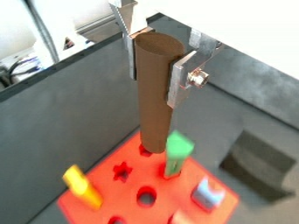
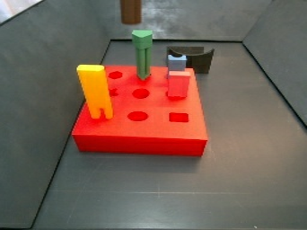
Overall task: Pick up the oval object. Move up. Move to above the board. Insert the oval object.
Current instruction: Move to above the board, then insert the oval object.
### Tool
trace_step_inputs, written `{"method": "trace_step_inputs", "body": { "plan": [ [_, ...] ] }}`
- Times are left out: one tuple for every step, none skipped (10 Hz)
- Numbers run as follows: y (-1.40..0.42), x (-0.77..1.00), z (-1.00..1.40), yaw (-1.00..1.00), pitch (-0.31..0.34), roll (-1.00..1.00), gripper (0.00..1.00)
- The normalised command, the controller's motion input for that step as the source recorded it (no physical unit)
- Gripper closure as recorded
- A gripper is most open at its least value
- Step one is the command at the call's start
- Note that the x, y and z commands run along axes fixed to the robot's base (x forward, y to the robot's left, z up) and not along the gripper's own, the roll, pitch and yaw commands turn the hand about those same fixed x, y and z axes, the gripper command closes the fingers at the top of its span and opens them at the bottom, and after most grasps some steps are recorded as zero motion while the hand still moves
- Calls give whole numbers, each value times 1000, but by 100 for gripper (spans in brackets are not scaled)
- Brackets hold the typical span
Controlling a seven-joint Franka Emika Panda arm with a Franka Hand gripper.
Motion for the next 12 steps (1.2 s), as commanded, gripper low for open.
{"method": "trace_step_inputs", "body": {
  "plan": [
    [-1000, 461, 5, 19, 125, 19, 100],
    [-645, 336, 14, 16, 130, 35, 100],
    [-411, 233, 19, 13, 123, 49, 100],
    [-190, 130, 17, 10, 93, 63, 100],
    [0, 0, -17, 0, 0, 0, 100],
    [0, -20, -74, 0, -19, 0, 100],
    [-26, 0, -146, 0, 0, 0, 100],
    [-46, 23, -300, 43, -19, -26, 100],
    [-126, 0, -286, 134, -26, -27, 100],
    [-203, 0, -291, 169, -34, 0, 100],
    [-194, 0, -320, 146, -26, 0, 100],
    [-191, 86, -309, 86, -11, 0, 100]
  ]
}}
